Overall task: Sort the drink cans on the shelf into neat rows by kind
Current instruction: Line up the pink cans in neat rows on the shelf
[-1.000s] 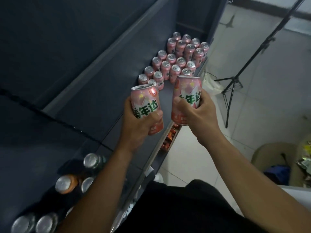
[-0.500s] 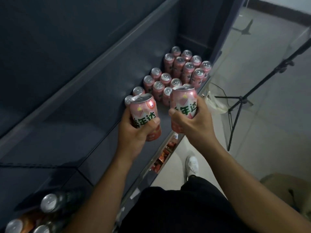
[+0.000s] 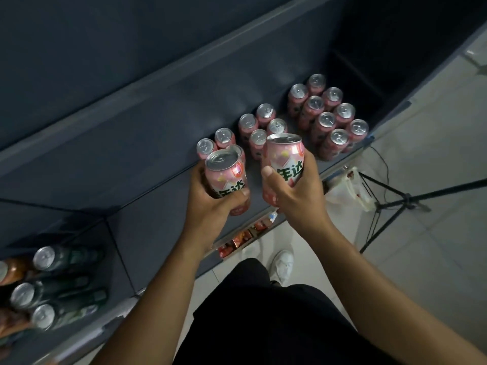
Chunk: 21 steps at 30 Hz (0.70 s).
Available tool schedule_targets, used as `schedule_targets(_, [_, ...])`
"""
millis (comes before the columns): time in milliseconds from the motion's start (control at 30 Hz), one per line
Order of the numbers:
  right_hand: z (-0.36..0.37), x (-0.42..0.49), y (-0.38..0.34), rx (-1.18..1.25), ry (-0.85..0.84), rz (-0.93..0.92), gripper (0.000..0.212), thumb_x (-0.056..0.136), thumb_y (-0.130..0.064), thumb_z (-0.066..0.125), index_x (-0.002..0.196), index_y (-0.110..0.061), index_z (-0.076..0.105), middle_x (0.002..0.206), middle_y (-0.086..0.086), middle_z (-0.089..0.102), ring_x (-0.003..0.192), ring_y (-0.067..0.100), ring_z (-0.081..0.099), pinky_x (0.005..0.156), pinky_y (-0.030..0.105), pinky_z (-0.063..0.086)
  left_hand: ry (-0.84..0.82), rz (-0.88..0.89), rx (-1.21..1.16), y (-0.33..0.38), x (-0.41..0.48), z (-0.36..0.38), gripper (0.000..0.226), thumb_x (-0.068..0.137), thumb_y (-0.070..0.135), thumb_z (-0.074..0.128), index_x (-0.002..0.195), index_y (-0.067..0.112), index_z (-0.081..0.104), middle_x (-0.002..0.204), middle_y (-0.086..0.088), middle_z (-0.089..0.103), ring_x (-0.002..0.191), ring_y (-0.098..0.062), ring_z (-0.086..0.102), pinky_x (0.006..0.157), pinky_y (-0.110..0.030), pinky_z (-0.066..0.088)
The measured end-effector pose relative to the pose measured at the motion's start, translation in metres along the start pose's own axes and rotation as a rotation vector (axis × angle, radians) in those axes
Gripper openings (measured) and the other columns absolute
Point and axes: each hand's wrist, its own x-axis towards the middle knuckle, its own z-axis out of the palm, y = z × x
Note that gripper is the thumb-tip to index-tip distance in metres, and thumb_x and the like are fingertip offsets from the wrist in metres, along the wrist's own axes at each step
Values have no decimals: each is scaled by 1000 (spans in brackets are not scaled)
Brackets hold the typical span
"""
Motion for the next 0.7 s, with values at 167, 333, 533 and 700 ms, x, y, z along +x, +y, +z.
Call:
schedule_targets(167, [11, 31, 21, -89, -102, -28, 47, 91, -37, 70, 131, -32, 44, 117, -15, 64, 110, 7, 65, 90, 23, 53, 106, -7, -21, -22, 26, 3, 70, 75, -2, 85, 130, 25, 52, 118, 4, 69, 105, -10, 69, 85, -25, 55])
schedule_targets(333, [23, 64, 44, -126, -151, 21, 46, 94, -22, 72, 131, -17, 46, 110, -4, 66, 98, 16, 68, 81, 34, 58, 99, -71, -51, -41, 54, 0, 68, 76, -4, 84, 129, 25, 54, 118, 6, 70, 107, -10, 69, 83, -20, 54])
schedule_targets(533, [35, 88, 76, -202, -191, 92, 58, 88, -11, 79, 133, -1, 44, 99, -5, 69, 89, 7, 68, 77, 27, 57, 67, -144, 12, -70, 78, -6, 73, 75, 4, 89, 135, 23, 52, 124, 8, 69, 114, -15, 67, 93, -36, 58])
schedule_targets(700, [37, 101, 104, -268, -278, 179, 65, 80, -14, 87, 131, -13, 47, 113, -7, 68, 106, 14, 68, 90, 36, 58, 133, -220, 44, -102, 78, -2, 76, 72, 11, 92, 126, 40, 46, 117, 21, 66, 112, -2, 64, 89, -20, 53])
